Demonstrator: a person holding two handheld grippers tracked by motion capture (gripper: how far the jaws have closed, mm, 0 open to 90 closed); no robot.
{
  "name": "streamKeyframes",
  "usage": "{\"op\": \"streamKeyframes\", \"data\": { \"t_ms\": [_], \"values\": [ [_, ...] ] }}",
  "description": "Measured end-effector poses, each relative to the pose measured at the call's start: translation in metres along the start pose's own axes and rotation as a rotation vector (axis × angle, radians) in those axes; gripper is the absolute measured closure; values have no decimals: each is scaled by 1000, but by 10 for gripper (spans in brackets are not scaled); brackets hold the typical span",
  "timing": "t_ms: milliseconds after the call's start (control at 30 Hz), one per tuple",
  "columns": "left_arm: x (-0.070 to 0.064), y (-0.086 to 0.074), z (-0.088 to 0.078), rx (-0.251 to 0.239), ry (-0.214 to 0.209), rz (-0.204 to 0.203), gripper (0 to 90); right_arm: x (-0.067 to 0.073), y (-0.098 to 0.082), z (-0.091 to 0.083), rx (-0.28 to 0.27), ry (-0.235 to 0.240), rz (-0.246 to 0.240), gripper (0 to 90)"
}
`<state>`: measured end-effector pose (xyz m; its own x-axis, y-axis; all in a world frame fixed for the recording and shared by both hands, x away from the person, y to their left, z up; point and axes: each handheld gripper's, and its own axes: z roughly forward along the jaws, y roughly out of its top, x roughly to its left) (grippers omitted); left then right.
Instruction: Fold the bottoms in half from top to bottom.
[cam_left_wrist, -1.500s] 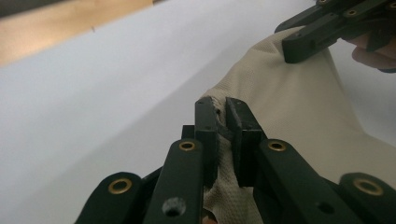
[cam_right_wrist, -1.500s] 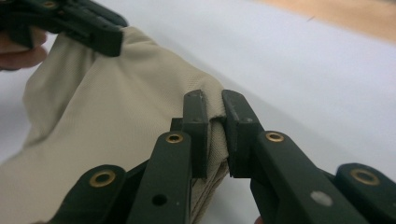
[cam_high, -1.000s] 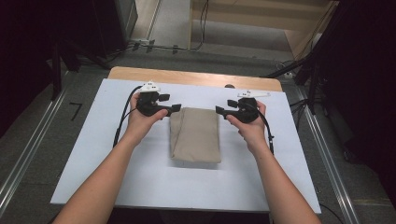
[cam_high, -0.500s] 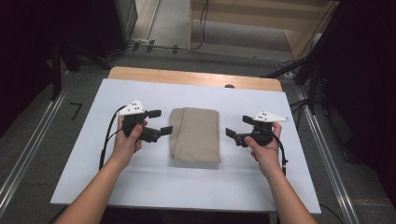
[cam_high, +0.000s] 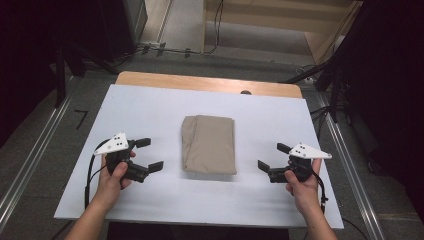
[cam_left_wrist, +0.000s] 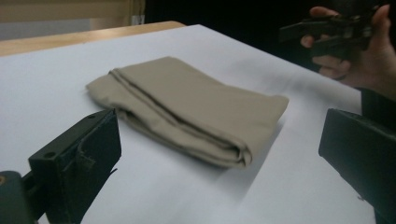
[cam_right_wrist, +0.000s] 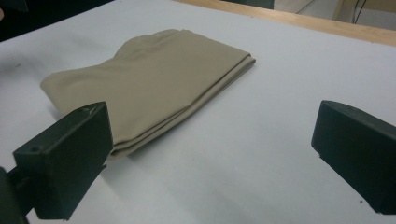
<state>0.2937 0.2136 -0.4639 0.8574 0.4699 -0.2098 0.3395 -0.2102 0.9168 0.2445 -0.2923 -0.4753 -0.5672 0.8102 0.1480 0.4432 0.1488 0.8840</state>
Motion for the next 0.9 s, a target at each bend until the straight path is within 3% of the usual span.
{"op": "streamKeyframes", "data": {
  "t_ms": [100, 200, 267, 500, 633, 733, 900],
  "values": [
    [0, -9, -11, 2, 37, 2, 0, 0, -9, -9, -23, -10, 1, 0],
    [0, -18, -22, -7, 43, -18, 0, -1, -20, -18, -27, -19, 10, 0],
    [-2, -23, -28, 5, 56, -6, 0, -3, -27, -24, -28, -19, 16, 0],
    [-4, -42, -53, 34, 106, 5, 0, -10, -57, -43, 7, -49, 27, 0],
    [3, -52, -70, 25, 135, -35, 0, -14, -66, -56, 11, -70, 32, 0],
    [4, -57, -82, 19, 154, -35, 0, -20, -72, -65, 13, -93, 38, 0],
    [6, -59, -86, 9, 159, -54, 0, -27, -76, -71, 3, -109, 62, 0]
  ]
}}
